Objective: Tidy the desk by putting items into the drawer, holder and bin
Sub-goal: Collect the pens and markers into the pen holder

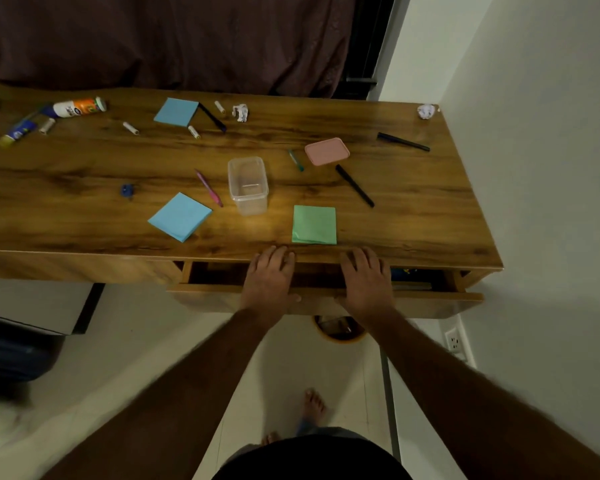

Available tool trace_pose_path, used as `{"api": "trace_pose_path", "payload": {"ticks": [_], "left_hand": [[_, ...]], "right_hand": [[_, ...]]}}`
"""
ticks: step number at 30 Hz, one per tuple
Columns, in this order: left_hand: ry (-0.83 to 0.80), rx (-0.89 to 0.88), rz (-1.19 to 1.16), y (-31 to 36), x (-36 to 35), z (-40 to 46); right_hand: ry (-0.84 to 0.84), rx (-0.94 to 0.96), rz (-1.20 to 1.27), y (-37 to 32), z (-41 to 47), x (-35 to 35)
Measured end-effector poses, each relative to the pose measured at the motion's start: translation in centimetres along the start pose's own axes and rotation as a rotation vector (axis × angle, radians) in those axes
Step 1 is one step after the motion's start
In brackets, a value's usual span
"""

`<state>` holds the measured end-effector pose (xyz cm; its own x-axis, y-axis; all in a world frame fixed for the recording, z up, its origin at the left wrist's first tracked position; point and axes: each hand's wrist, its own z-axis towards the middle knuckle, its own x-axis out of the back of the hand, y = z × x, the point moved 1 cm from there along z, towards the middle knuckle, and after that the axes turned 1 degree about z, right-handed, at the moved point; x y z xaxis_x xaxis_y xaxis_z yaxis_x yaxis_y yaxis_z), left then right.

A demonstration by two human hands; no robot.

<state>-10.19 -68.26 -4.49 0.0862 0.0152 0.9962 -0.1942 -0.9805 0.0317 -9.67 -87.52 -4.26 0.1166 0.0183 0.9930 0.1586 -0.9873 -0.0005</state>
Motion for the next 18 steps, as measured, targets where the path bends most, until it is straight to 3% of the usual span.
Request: {"api": "trace_pose_path", "payload": {"ticks": [18], "left_hand": [[0.057,0.076,-0.043,-1.0,0.7,3.6]], "right_hand": [[0.060,0.041,0.062,1.1,3.7,1.0]]}}
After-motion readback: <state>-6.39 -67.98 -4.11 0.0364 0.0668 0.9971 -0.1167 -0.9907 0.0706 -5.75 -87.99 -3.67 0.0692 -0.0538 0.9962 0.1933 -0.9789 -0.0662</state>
